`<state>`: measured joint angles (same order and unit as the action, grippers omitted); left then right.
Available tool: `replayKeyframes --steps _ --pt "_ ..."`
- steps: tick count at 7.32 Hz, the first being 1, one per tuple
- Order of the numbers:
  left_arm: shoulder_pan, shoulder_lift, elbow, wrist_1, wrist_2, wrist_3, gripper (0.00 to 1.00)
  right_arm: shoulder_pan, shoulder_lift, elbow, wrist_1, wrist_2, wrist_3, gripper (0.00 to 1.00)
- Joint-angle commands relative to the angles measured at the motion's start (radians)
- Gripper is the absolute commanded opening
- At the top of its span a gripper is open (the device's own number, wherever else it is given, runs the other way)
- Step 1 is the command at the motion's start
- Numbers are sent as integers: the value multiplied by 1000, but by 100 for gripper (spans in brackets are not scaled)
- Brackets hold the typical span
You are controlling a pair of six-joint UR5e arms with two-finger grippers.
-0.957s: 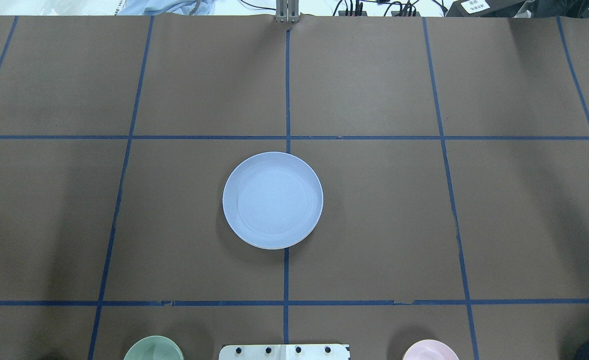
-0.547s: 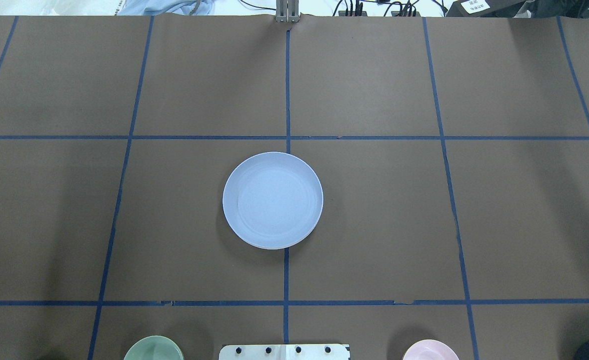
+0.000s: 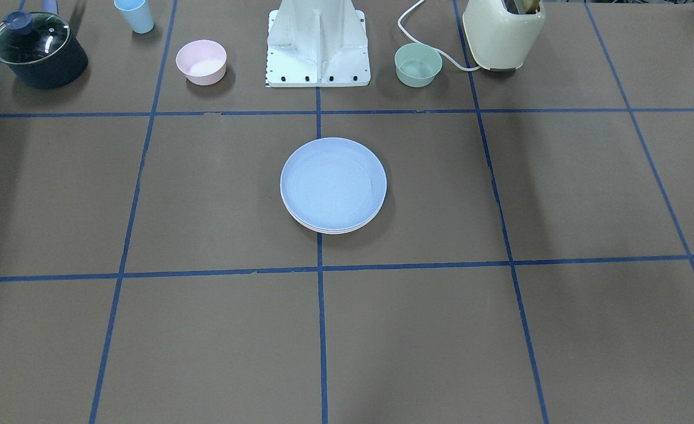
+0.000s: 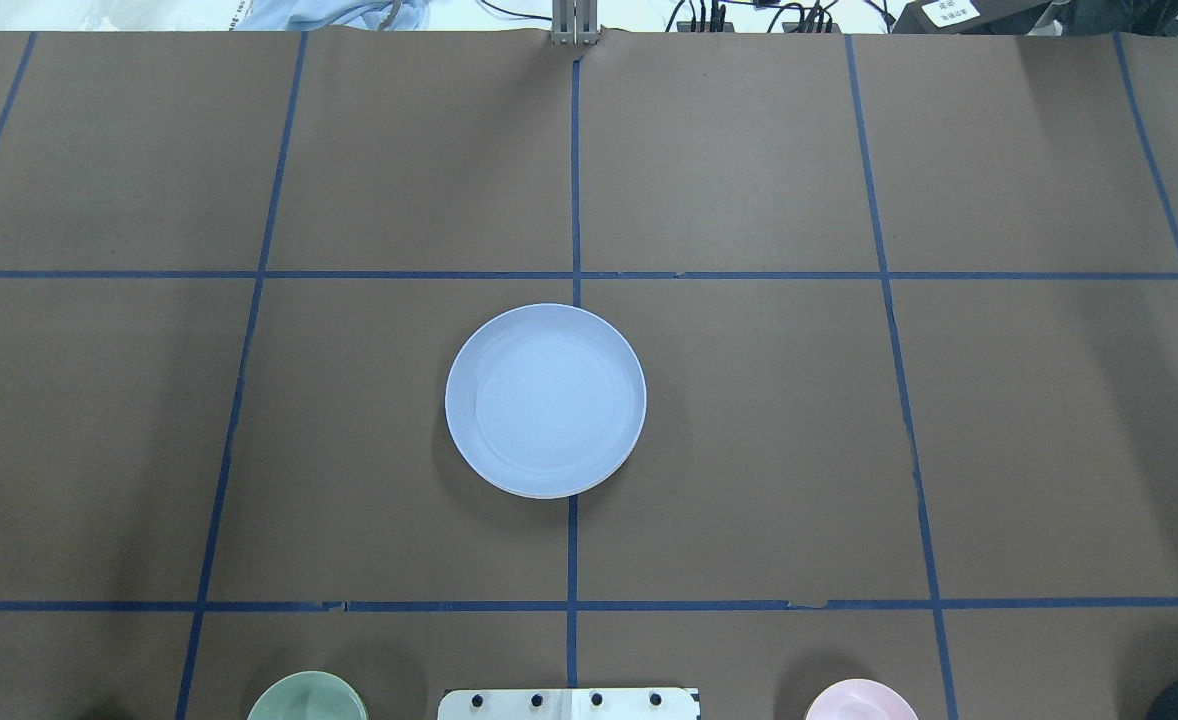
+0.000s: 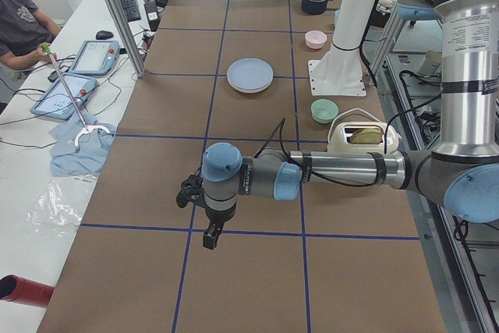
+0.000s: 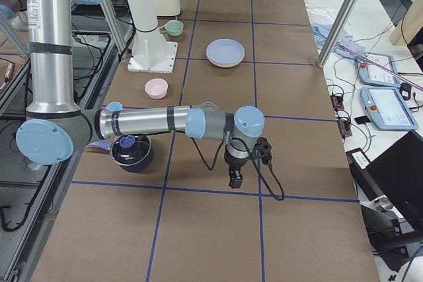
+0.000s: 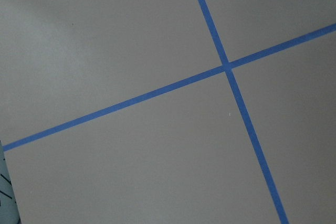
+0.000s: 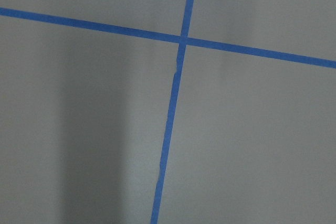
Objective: Stack three plates with pink and blue
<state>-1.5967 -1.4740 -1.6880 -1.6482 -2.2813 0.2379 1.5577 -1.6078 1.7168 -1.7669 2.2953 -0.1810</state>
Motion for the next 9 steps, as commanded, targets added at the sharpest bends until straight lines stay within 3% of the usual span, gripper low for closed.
replayKeyframes --steps 1,7,9 --pt "1 0 2 21 -52 -28 100 47 -23 -6 0 3 3 100" --pt "1 0 2 18 -47 -28 100 91 -49 -5 1 4 3 100" --pt "1 0 2 18 -46 -28 100 96 -63 -14 50 4 11 100"
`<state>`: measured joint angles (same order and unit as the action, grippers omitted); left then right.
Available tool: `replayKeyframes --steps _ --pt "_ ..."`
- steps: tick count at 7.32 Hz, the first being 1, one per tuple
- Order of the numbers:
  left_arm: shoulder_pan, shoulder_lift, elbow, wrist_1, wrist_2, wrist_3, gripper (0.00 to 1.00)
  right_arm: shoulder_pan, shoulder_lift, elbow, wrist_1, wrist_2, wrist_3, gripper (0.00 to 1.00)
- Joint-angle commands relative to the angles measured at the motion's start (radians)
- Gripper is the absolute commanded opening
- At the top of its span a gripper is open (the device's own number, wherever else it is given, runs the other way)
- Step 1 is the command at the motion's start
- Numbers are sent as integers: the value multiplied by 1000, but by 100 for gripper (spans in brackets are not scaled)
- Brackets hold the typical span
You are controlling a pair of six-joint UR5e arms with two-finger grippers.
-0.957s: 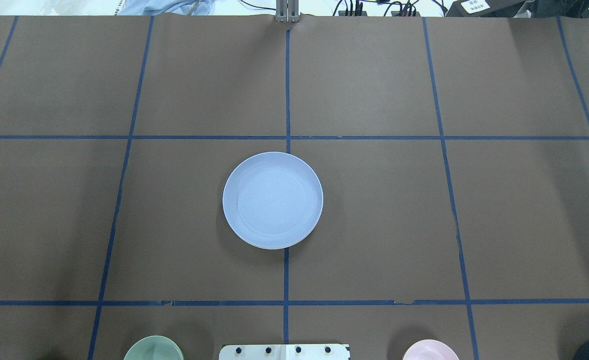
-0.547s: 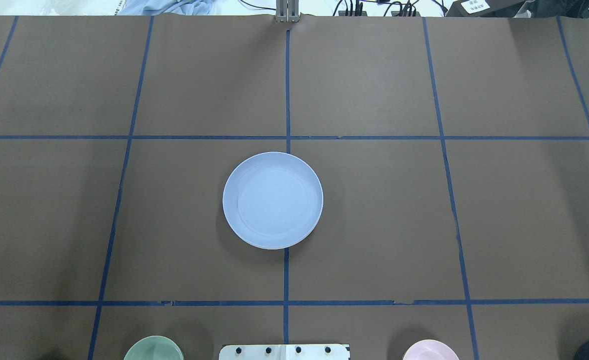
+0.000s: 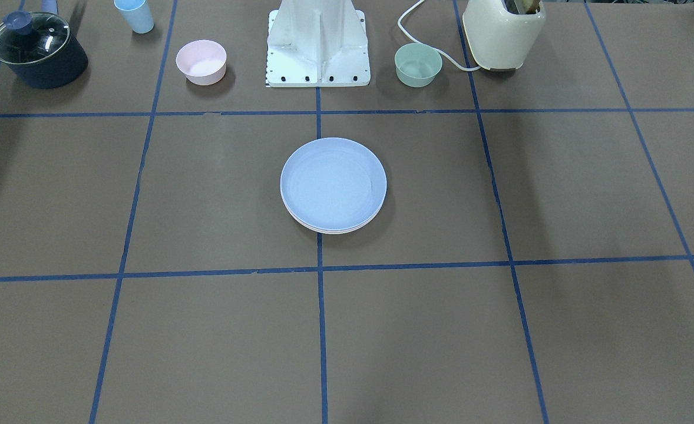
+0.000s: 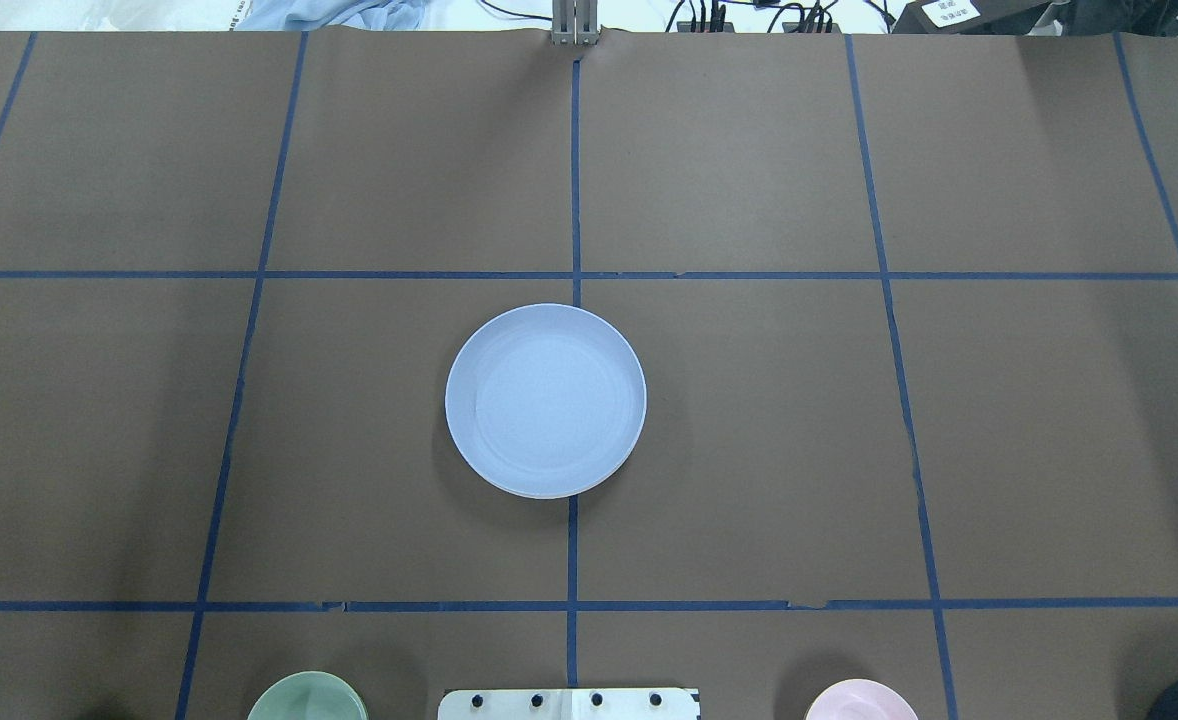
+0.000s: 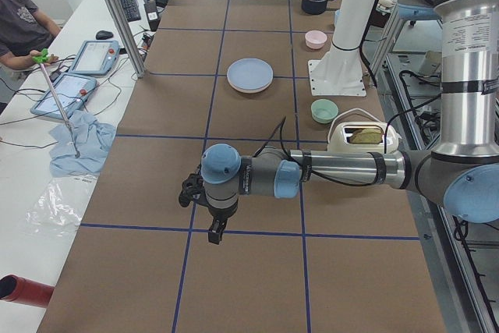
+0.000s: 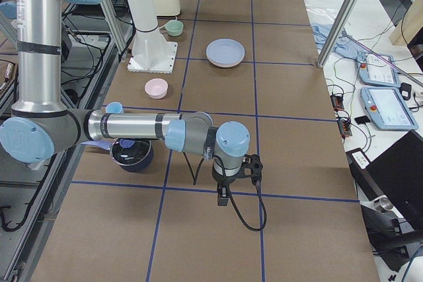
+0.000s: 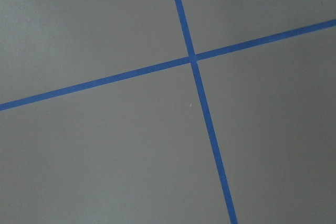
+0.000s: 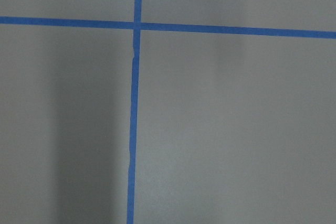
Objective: Stack three plates with pink and blue
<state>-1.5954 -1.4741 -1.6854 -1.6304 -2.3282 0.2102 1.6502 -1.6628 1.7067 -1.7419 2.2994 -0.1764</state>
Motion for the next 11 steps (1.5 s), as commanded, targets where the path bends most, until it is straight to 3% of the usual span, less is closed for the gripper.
replayKeyframes --steps 1,4,11 --pt "0 0 1 -2 0 0 100 3 -6 -4 27 0 20 100" --pt "0 3 1 1 -5 -157 100 3 -6 -2 27 0 25 100" --pt "2 0 3 1 -7 -161 100 3 6 -5 27 0 60 100"
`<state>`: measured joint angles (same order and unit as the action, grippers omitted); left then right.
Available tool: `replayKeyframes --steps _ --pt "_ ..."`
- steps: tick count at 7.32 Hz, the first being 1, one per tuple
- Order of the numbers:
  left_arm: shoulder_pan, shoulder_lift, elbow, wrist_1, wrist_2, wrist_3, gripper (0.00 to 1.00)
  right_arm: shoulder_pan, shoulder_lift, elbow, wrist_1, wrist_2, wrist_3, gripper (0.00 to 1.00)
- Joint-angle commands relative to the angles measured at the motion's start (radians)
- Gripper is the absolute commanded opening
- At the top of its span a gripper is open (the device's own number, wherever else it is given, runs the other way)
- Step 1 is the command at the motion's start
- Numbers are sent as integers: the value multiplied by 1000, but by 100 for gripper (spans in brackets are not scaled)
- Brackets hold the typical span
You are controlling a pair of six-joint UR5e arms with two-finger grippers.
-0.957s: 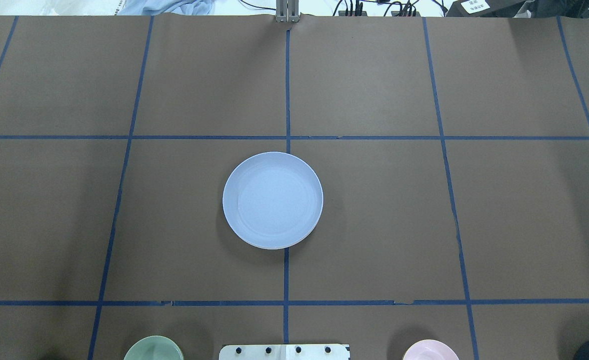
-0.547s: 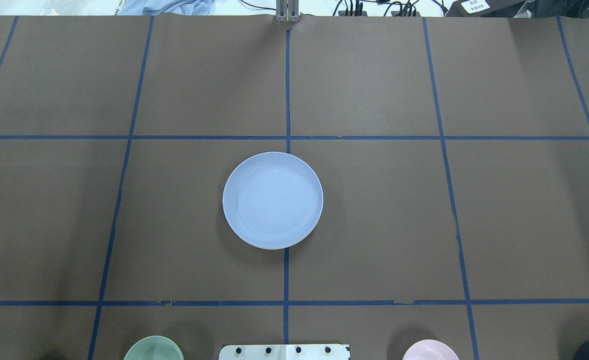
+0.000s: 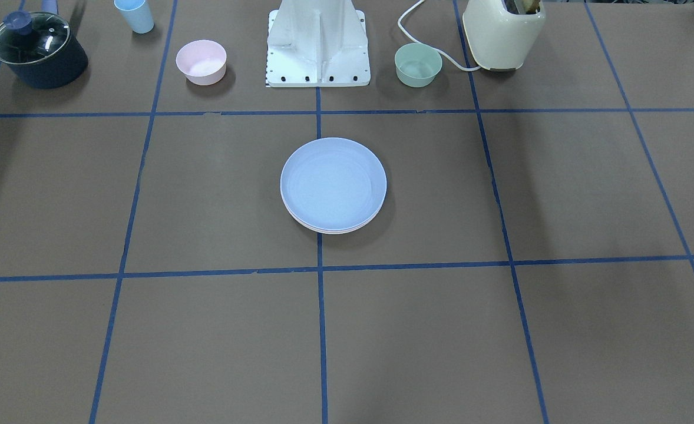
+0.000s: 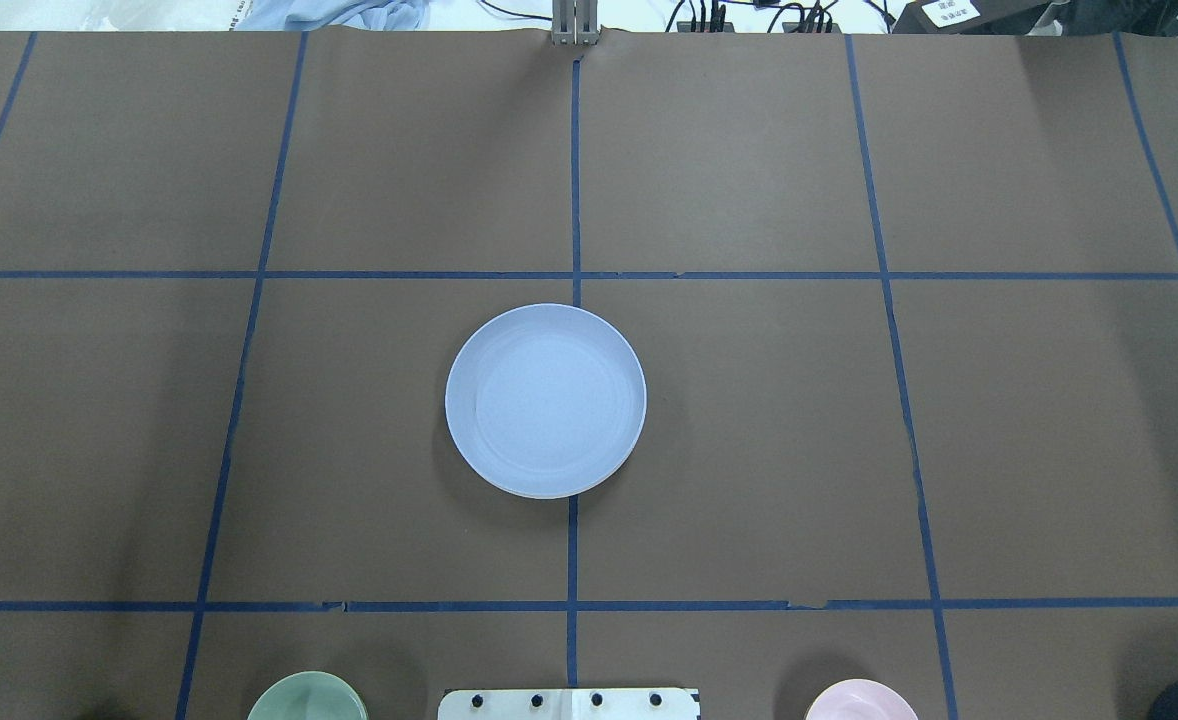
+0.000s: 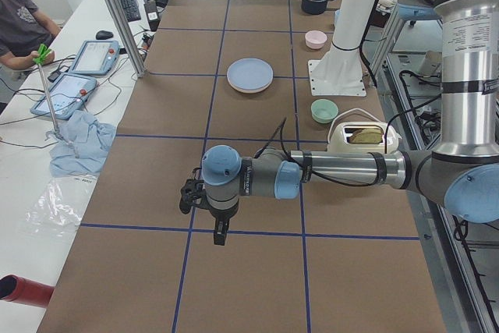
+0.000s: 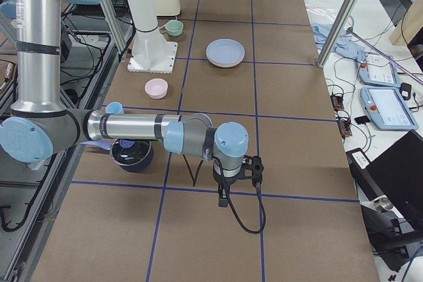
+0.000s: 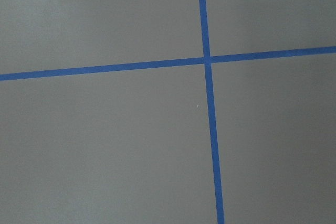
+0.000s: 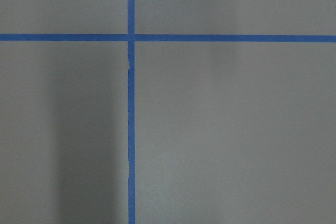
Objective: Stack three plates with pink and blue
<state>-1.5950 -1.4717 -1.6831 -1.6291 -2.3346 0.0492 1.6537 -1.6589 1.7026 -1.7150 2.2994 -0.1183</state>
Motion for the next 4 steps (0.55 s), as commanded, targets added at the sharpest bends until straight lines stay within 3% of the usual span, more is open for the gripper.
replayKeyframes --steps 1,4 --pt "1 -2 -1 0 0 0 100 -2 5 0 0 -2 5 100" --pt "1 1 -1 0 1 0 100 -3 7 2 0 2 37 100"
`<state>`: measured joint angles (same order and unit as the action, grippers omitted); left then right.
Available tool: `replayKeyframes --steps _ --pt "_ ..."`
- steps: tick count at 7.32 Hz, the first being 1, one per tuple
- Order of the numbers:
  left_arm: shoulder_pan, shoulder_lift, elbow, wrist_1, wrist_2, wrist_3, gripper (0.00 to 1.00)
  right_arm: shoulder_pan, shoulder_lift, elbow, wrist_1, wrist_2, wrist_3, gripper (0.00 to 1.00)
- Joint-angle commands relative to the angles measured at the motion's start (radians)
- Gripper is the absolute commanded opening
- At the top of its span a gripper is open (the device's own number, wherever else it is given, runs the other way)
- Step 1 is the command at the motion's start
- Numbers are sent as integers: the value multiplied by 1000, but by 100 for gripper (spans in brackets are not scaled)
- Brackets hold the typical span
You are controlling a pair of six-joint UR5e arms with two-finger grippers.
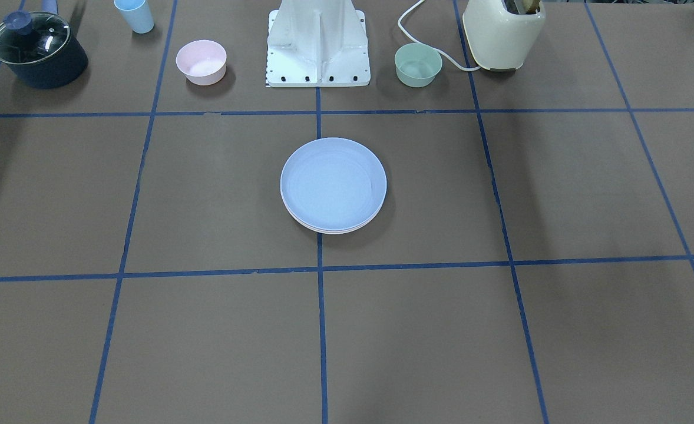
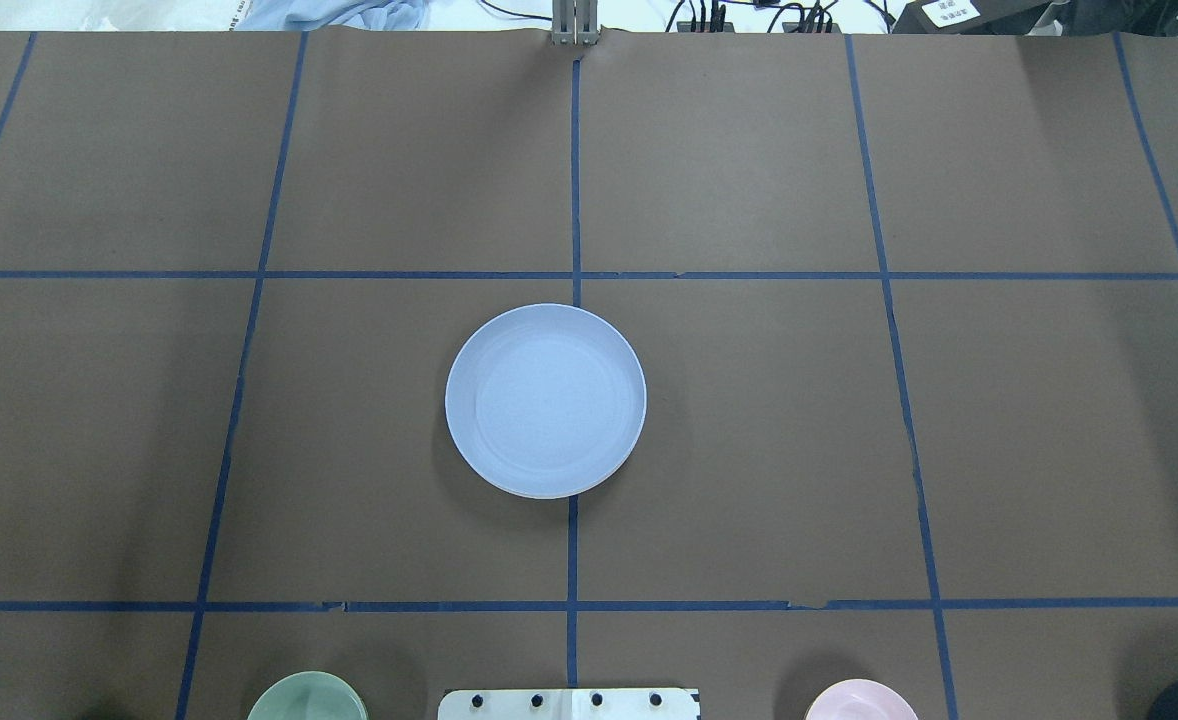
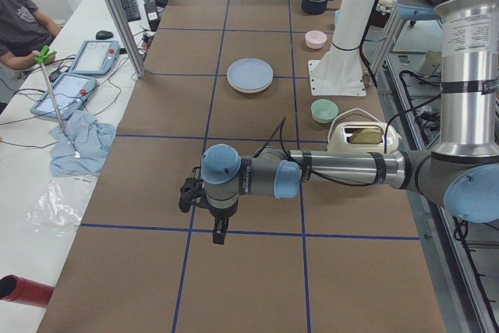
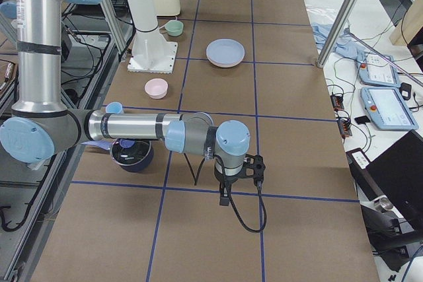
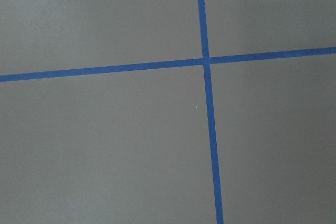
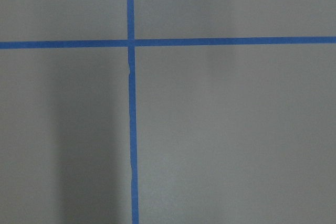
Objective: Stack three plates with pink and blue
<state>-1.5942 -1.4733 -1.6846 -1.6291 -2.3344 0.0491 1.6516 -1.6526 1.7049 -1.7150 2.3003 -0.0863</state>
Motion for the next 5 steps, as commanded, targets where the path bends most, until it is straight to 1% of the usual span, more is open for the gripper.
replayKeyframes --steps 1,5 --pt "0 2 0 2 1 0 100 -1 1 1 0 1 5 100" --pt "0 2 0 0 0 2 100 -1 1 -1 0 8 5 100"
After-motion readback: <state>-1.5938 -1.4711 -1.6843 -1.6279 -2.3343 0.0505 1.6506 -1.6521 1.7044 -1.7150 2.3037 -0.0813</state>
